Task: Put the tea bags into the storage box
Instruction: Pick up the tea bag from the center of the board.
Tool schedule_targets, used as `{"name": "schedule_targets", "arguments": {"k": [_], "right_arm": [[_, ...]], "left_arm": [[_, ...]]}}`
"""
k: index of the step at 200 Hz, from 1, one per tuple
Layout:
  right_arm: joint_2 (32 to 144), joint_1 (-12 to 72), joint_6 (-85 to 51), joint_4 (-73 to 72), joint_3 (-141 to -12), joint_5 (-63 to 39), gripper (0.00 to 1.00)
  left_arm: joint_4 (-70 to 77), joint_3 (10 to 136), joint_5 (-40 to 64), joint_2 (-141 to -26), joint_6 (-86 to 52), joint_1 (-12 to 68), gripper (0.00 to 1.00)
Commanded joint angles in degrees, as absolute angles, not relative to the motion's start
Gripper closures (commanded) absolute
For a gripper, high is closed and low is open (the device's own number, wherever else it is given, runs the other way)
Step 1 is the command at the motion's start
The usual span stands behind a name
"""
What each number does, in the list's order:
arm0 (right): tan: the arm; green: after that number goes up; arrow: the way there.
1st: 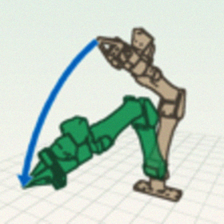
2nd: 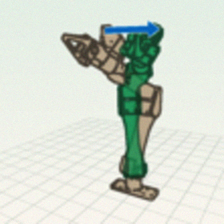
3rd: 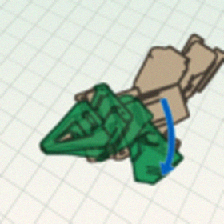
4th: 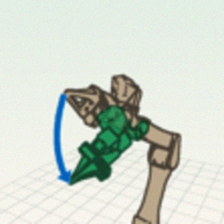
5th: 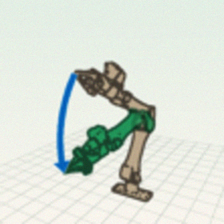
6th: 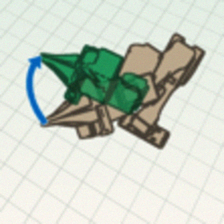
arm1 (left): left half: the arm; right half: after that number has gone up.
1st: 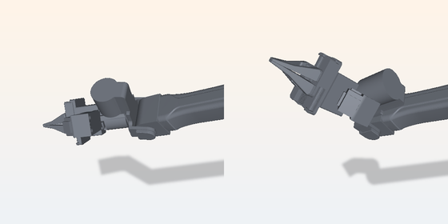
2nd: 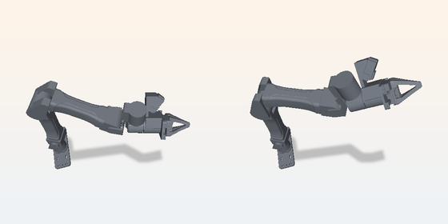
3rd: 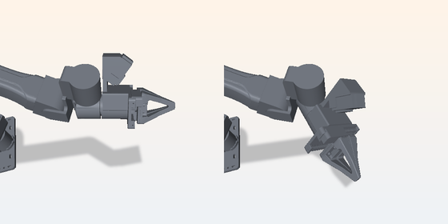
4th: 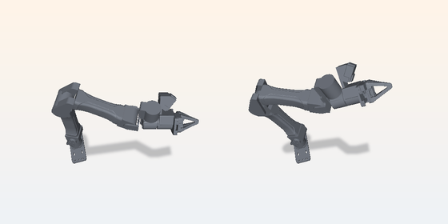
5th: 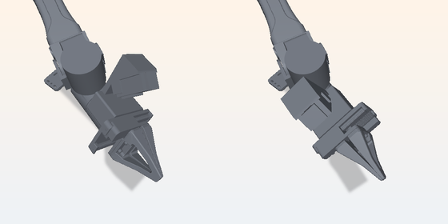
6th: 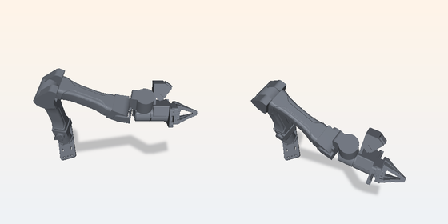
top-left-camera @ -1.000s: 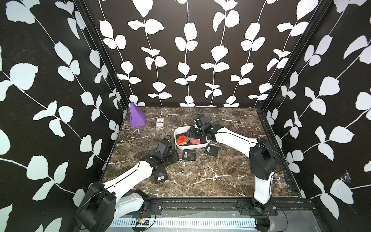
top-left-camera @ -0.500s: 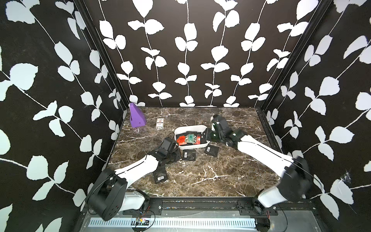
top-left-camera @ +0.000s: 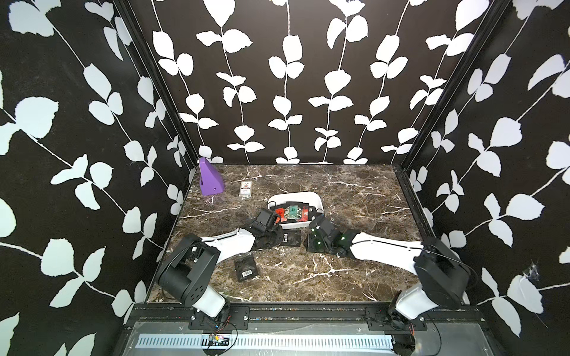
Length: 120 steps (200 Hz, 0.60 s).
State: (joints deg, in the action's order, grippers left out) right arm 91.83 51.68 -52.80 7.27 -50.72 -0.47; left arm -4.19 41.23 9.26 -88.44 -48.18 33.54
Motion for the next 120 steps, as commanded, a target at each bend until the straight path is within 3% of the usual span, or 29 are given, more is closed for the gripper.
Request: {"name": "schedule_targets", "arguments": {"k": [1, 120], "right_arm": [[95.3, 52.5, -55.1, 1.0, -50.9, -0.4, 0.66], [101.7, 51.9, -56.4, -1.5, -53.9, 3.5, 0.65]], "left_arm": [[-2.2, 42.4, 9.4, -88.7, -47.9, 33.2, 1.0], [-1.0, 43.7, 9.8, -91.6, -47.8, 33.8, 1.0]]}}
